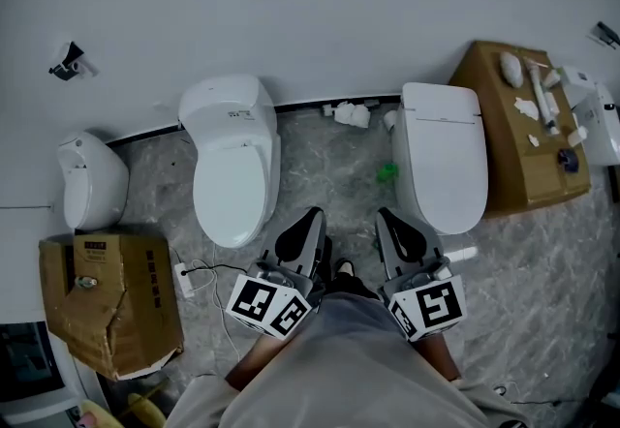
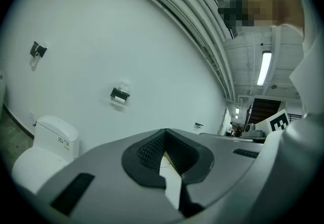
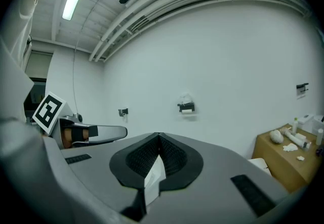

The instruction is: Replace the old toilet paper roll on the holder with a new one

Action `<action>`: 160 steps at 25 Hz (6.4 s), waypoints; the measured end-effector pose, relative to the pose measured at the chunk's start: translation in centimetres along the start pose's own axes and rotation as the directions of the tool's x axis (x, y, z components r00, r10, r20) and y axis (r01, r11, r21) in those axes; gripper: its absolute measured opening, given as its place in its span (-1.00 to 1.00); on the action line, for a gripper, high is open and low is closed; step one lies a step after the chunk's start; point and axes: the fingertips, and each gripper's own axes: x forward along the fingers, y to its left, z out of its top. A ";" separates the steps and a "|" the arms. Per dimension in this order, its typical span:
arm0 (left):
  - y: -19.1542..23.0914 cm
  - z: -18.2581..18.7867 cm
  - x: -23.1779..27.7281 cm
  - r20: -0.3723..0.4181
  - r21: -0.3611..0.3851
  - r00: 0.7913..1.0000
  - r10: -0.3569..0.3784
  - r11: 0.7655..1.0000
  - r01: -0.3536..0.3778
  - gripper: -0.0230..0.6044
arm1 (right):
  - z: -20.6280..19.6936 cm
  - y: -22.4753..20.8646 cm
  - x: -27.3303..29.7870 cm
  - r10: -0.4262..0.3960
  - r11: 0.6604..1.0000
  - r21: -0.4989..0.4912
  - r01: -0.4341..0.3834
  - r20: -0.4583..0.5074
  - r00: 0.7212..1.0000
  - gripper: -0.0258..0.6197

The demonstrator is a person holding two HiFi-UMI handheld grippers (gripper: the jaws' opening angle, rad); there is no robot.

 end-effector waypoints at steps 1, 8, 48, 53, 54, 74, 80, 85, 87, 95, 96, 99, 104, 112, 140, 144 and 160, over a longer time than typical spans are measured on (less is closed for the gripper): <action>0.2 0.0 0.4 0.000 -0.003 1.000 -0.003 1.000 0.003 -0.91 | 0.1 -0.2 0.4 -0.002 1.000 -0.002 0.002 -0.001 1.000 -0.88; 2.8 1.2 3.6 0.008 -0.033 1.000 -0.022 0.999 0.022 -0.91 | 0.9 -1.3 4.2 0.006 1.000 -0.027 -0.007 -0.019 1.000 -0.88; 20.6 12.9 17.6 0.082 0.026 0.990 -0.112 0.994 0.111 -0.91 | 7.9 -2.3 30.0 0.025 0.994 -0.104 -0.026 -0.015 1.000 -0.87; 20.9 13.1 18.9 0.085 0.031 0.989 -0.123 0.992 0.121 -0.91 | 8.2 -3.7 30.7 0.006 0.995 -0.096 -0.007 -0.007 1.000 -0.88; 21.0 13.1 19.2 0.085 0.031 0.989 -0.125 0.992 0.122 -0.91 | 8.4 -4.1 31.0 0.004 0.995 -0.096 -0.004 -0.003 1.000 -0.88; 24.7 14.3 33.0 0.060 -0.030 0.989 -0.134 0.990 0.136 -0.91 | 11.1 -14.6 40.4 0.006 0.998 -0.068 -0.005 0.001 1.000 -0.88; 25.9 14.5 37.9 0.044 -0.033 0.993 -0.110 0.993 0.112 -0.91 | 11.5 -18.3 43.8 0.038 0.998 -0.056 -0.038 -0.002 0.999 -0.88; 26.4 15.1 41.6 0.048 -0.026 0.995 -0.091 0.995 0.092 -0.91 | 12.1 -21.3 46.2 0.067 0.996 -0.052 -0.066 0.001 0.998 -0.87; 26.6 15.2 43.1 0.052 -0.023 0.995 -0.082 0.996 0.083 -0.91 | 12.3 -22.5 47.0 0.077 0.996 -0.052 -0.077 0.005 0.997 -0.88; 27.0 15.5 47.2 0.088 0.030 0.996 -0.020 0.999 0.018 -0.91 | 13.2 -26.4 49.8 0.138 0.989 -0.067 -0.136 0.030 0.990 -0.88; 27.1 15.5 47.4 0.093 0.026 0.996 -0.010 1.000 0.008 -0.91 | 13.2 -26.6 50.1 0.147 0.987 -0.067 -0.145 0.033 0.989 -0.88; 27.2 15.6 47.8 0.098 0.022 0.995 0.007 1.000 -0.010 -0.91 | 13.2 -26.9 50.4 0.168 0.984 -0.059 -0.165 0.038 0.985 -0.87; 27.8 15.6 48.8 0.101 -0.016 0.994 0.030 0.999 -0.028 -0.91 | 13.0 -27.2 50.9 0.190 0.981 -0.045 -0.189 0.037 0.981 -0.88; 29.3 14.4 50.7 0.103 -0.272 0.995 0.003 0.962 0.025 -0.91 | 12.8 -28.4 51.7 0.171 0.985 -0.033 -0.169 0.033 0.985 -0.87; 39.5 12.0 55.6 0.335 -0.830 0.921 0.198 0.524 0.189 -0.36 | 11.3 -28.4 57.8 0.187 0.981 -0.032 -0.189 -0.057 0.981 -0.87; 40.1 11.8 56.2 0.350 -0.841 0.914 0.208 0.499 0.209 -0.17 | 10.9 -28.4 58.0 0.186 0.982 -0.032 -0.189 -0.072 0.980 -0.88; 42.6 11.4 58.3 0.373 -0.866 0.901 0.220 0.431 0.253 -0.04 | 10.6 -28.4 58.5 0.156 0.986 -0.035 -0.160 -0.092 0.983 -0.87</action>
